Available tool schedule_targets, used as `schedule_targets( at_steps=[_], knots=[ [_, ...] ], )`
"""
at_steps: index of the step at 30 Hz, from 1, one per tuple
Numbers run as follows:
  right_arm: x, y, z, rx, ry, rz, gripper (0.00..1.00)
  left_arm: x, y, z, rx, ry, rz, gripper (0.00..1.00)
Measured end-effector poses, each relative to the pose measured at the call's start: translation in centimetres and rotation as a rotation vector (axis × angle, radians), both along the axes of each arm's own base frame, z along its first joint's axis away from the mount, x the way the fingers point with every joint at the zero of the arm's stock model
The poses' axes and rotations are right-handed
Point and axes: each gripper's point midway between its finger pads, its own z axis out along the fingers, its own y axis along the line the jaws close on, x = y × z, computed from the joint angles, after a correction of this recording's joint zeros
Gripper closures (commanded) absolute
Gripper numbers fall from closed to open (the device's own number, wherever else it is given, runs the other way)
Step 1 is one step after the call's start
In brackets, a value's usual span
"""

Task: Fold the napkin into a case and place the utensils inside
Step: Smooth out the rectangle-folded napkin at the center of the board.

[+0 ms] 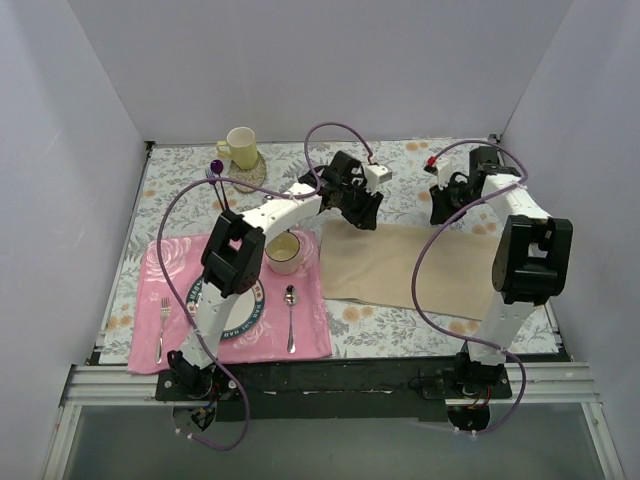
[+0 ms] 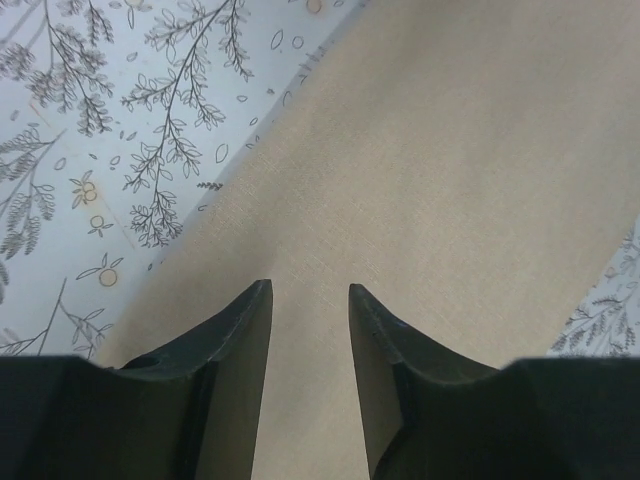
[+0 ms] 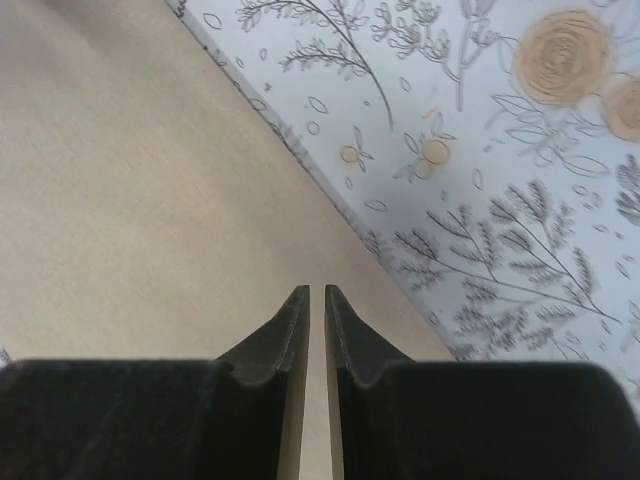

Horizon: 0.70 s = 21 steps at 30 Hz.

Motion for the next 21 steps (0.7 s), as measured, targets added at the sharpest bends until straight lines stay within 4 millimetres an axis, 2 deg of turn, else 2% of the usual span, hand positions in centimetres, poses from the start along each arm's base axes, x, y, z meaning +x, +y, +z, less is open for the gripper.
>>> schedule_targets(
  at_steps=[3, 7, 10, 17, 19, 21],
  knots=[
    [0.1, 1.6, -1.6, 0.038, 0.037, 0.003, 0.82, -0.1, -0.3, -3.0, 0.029, 0.048, 0.01, 0.68],
    [0.6, 2.4, -4.4, 0.063, 0.093, -0.013, 0.83, 0.3, 0.8, -7.3, 0.091, 0.11, 0.056, 0.7],
    [0.5, 2.3, -6.6, 0.053, 0.13, -0.029, 0.83, 1.4, 1.8, -7.3, 0.092, 0.118, 0.094, 0.7],
    [0.9, 1.2, -6.7, 0.046, 0.107, -0.039, 0.8, 3.3, 4.3, -7.4, 0.089, 0.133, 0.137, 0.69],
    [1.1, 0.2, -6.6, 0.028, 0.098, -0.044, 0.78, 3.5, 4.8, -7.4, 0.092, 0.13, 0.136, 0.69],
    [1.3, -2.1, -6.6, -0.019, 0.088, -0.066, 0.77, 3.7, 5.1, -7.4, 0.096, 0.124, 0.132, 0.68]
  ],
)
